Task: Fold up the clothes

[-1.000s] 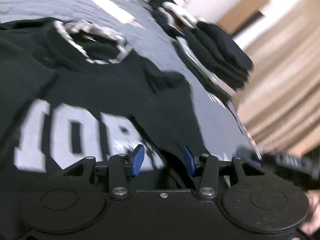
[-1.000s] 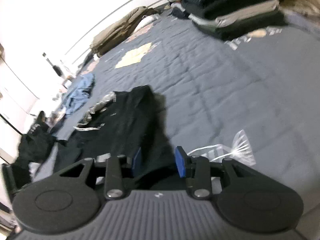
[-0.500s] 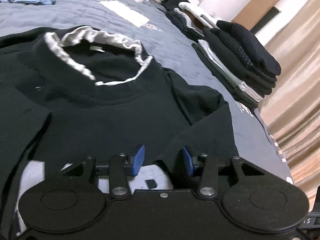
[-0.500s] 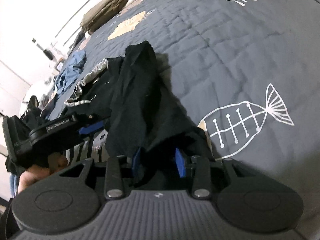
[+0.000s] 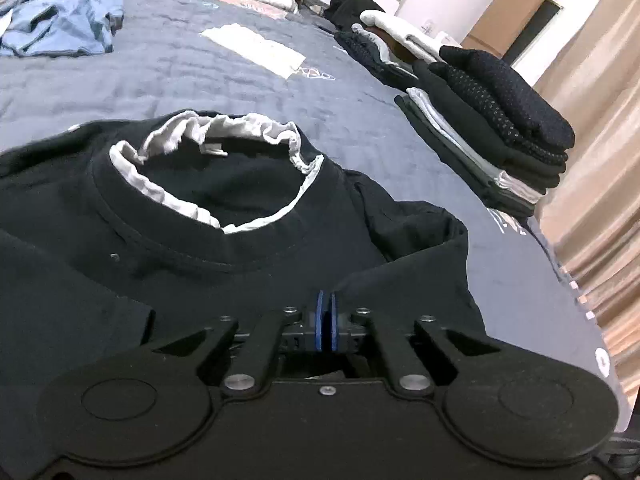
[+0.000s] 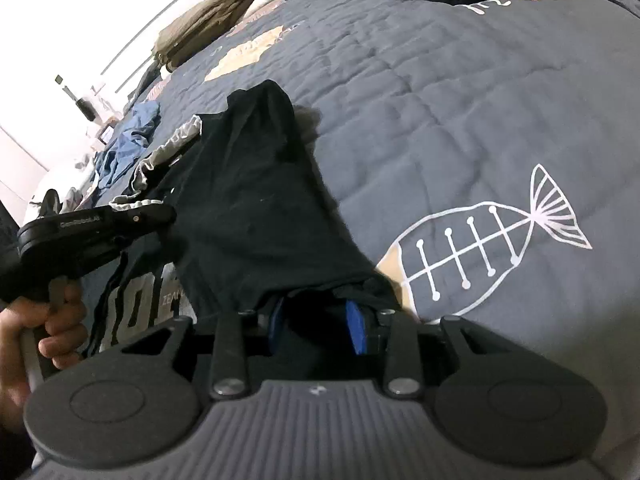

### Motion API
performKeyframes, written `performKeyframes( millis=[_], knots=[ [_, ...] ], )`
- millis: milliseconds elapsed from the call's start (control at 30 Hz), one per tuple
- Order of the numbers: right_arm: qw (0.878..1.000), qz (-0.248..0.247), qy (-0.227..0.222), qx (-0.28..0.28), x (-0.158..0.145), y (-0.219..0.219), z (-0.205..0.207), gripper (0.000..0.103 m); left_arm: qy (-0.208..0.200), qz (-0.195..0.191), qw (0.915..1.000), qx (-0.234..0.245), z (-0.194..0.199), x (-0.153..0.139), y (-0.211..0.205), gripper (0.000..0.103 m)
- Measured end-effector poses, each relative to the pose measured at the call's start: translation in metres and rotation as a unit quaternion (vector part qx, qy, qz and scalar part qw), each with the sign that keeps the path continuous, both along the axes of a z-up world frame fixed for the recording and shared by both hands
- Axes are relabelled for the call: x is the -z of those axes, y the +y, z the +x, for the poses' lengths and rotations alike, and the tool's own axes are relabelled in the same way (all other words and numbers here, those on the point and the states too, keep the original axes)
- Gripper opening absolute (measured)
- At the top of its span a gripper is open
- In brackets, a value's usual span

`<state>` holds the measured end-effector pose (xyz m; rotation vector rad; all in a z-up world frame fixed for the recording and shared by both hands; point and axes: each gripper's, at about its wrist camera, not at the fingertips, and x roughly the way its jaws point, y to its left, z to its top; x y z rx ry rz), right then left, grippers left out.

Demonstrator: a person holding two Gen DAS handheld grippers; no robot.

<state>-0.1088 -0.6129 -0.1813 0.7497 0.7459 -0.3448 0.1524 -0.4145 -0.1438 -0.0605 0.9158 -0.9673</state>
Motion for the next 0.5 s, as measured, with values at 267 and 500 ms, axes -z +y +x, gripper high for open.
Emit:
performKeyframes(
  millis=[267, 500],
  knots=[
    [0.999, 0.048, -0.011, 0.022, -0.003, -0.01, -0.005, 0.037, -0.038, -0.023, 0.9985, 0.032, -0.008, -0.034, -0.024, 0.046],
    [0.996, 0.076, -0.021, 0.04, 0.0, -0.014, -0.007, 0.037, -0.065, -0.001, 0.9931, 0.097, -0.029, -0.045, -0.095, 0.055]
  ],
)
